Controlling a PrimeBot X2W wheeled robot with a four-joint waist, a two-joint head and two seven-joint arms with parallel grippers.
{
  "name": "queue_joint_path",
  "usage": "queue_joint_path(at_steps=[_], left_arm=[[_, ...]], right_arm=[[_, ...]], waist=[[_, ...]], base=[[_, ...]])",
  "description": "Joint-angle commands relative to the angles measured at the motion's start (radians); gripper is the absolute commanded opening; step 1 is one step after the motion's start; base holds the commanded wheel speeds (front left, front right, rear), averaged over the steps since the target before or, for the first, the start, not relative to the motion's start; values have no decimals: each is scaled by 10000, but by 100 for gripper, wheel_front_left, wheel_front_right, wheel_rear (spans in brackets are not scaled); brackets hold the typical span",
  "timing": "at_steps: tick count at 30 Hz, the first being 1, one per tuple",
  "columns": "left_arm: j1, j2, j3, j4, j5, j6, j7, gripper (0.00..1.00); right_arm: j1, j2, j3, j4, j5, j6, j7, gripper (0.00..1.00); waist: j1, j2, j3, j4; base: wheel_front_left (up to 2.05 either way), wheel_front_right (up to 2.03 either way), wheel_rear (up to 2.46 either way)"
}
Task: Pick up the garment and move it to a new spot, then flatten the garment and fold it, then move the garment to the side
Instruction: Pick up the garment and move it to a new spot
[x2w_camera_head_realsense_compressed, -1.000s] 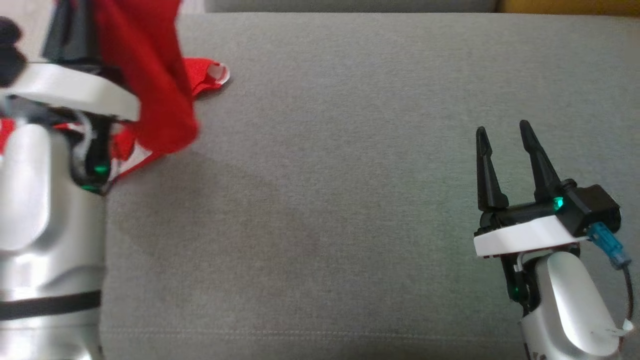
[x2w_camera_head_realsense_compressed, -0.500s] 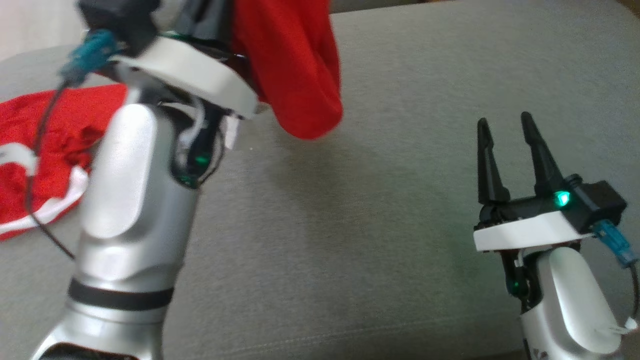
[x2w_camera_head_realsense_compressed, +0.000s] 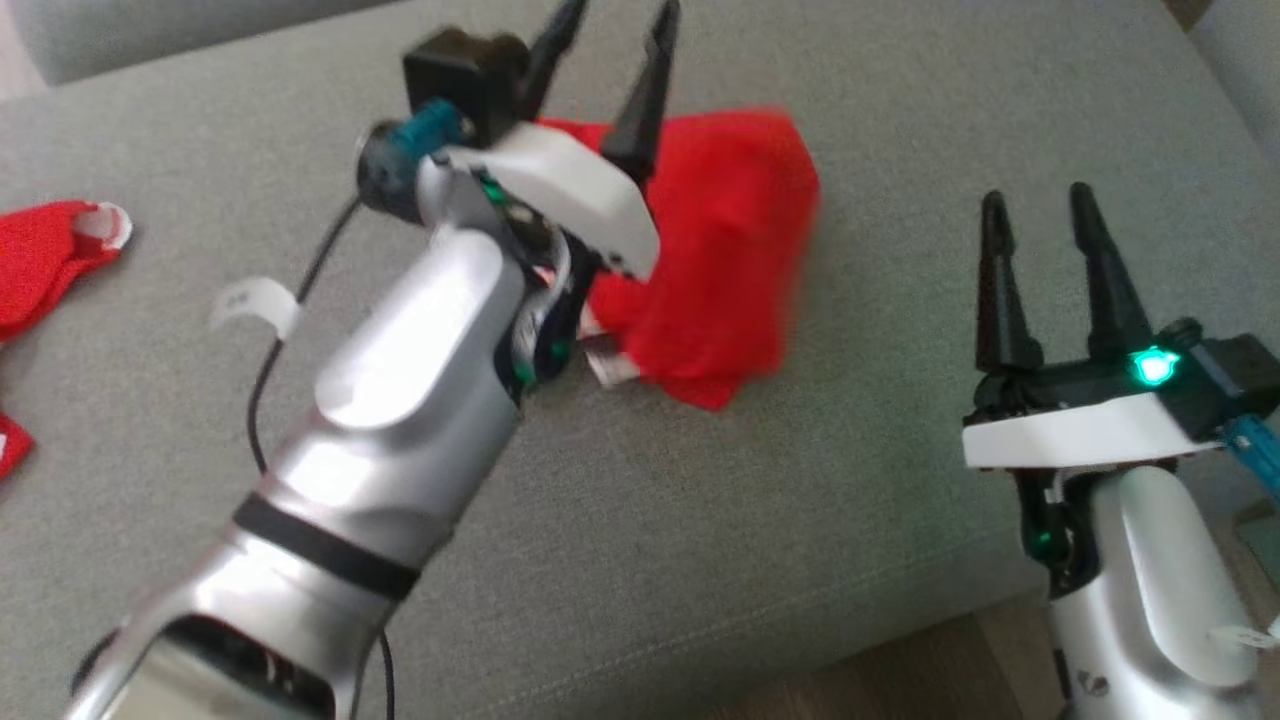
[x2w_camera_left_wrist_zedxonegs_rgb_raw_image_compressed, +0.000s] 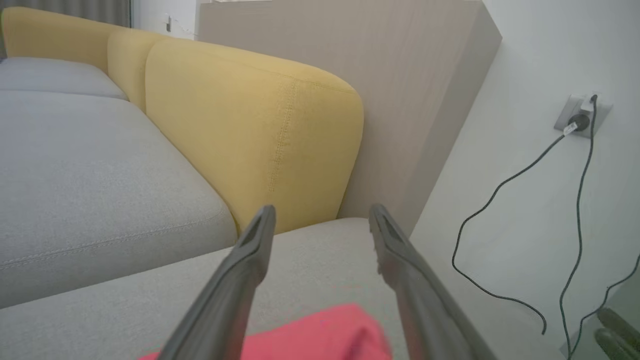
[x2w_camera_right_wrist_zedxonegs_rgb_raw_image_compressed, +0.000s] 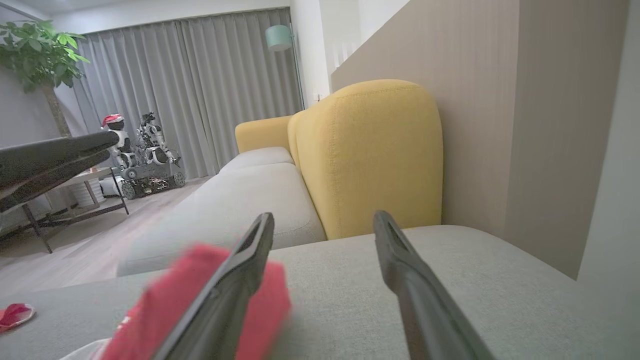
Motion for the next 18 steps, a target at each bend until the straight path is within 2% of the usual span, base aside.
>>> queue_joint_path(at_steps=[1,5,8,14,18], left_arm=[[-730,195,291,15,-103,126,-230,100],[-891,274,615,659,-128,-21,-590,100],[-590,730,863,743,101,-311,-689,100],[1329,1627,1893,-623,979,-666,-707,100],[2747,1791,2542,-1580,1428,-750,-708,100]], right_arm=[[-291,-29,68,-422,18,-7,-106,100],[-150,-29,-124,-394,-164,-7,-106,100],[-38,-29,-137,-387,-371,-7,-106,100],[286,-29,-139,-227,-970,-7,-107,100],[478,-29,-107,-95,-1180,-7,-107,100]], waist=[[0,0,123,69],[0,0,43,619],[0,0,-100,1205],[0,0,-406,2478],[0,0,-563,2939]], base=[[0,0,0],[0,0,0],[0,0,0],[0,0,0],[0,0,0]])
